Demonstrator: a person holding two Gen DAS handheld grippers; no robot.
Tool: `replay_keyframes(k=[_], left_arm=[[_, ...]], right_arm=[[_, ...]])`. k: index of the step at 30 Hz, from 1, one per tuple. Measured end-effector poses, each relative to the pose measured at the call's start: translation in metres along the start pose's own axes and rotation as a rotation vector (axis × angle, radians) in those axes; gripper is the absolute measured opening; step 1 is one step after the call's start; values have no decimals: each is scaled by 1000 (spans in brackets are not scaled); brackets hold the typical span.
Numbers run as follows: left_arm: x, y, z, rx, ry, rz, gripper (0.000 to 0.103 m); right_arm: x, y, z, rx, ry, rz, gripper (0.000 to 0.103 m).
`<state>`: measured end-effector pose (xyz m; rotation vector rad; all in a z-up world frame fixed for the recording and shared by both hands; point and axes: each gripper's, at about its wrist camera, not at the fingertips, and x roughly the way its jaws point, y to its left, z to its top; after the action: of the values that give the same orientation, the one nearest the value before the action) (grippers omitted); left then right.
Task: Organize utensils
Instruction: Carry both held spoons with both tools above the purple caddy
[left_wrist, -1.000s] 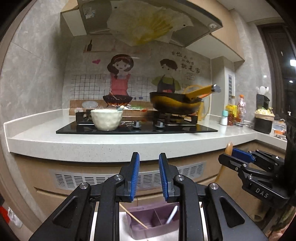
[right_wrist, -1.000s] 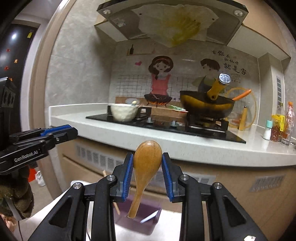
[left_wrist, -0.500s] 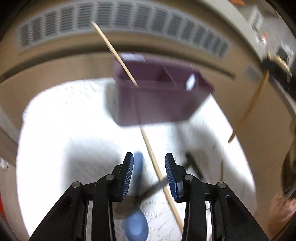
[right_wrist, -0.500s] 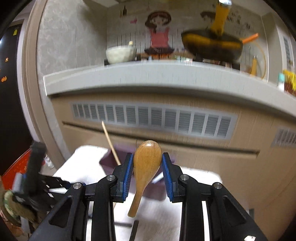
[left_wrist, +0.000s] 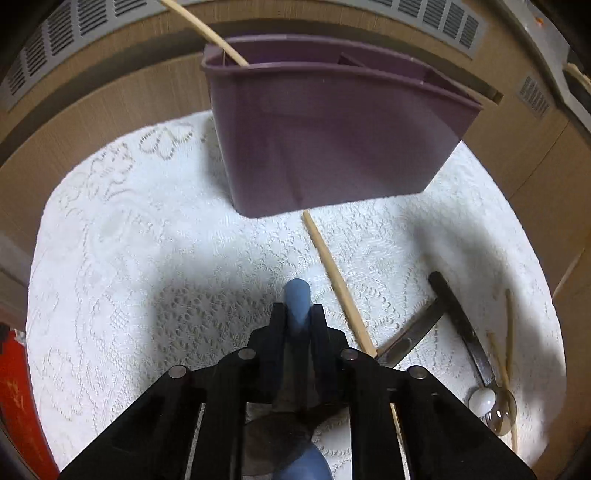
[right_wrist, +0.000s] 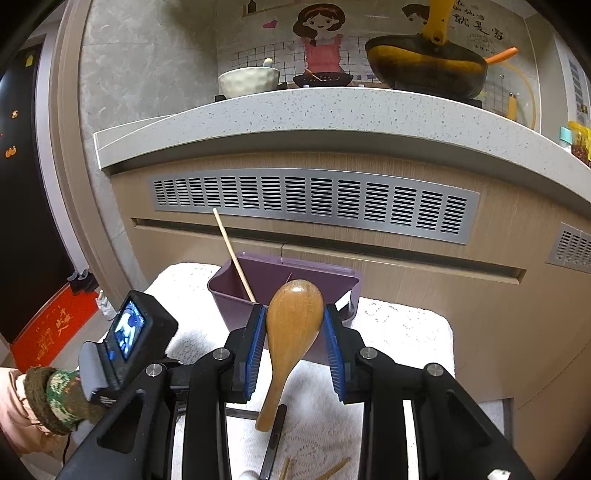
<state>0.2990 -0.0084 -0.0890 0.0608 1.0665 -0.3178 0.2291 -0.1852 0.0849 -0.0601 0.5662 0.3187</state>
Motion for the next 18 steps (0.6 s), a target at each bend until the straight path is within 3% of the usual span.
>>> replay_keyframes(k=[9,18], left_arm=[[-113,-20,-20,24,-338,-34,13],[-193,-27,11,77,-530,-21,13]], right_arm=[[-29,5,-3,-12,-28,-6,29],[-50,14,3,-37,-67,-6,29]])
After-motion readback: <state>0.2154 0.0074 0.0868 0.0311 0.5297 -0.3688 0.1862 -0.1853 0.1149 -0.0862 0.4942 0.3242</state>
